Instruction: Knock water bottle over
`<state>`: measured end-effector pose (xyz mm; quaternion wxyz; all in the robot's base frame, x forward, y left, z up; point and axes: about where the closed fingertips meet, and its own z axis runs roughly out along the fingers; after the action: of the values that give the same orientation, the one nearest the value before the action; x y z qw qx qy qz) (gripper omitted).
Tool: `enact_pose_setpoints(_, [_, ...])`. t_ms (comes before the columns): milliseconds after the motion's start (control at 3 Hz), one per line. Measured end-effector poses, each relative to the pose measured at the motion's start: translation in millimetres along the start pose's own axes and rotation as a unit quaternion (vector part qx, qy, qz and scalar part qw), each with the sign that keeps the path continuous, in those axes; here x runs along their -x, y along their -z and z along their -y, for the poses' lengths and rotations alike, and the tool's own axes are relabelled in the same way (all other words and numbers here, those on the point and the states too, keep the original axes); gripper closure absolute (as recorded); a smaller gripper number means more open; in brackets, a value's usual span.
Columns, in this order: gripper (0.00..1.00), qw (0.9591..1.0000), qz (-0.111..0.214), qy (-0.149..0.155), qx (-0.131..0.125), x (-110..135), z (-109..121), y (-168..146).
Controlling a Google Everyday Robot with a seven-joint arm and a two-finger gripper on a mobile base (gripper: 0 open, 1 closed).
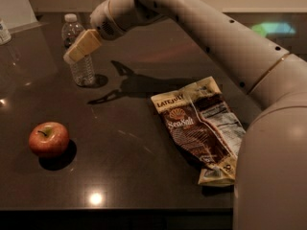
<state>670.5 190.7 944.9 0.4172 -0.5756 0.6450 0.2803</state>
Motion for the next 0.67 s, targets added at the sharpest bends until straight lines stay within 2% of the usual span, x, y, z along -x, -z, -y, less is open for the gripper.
enact_pose_setpoints(333, [0.19, 0.9999, -0.007, -0.001, 0.011, 2.3, -5.9, -10.0])
enact_pose_setpoints(667, [0.42, 0.9997, -0.013, -0.011, 0.018, 1.1, -6.5, -12.8])
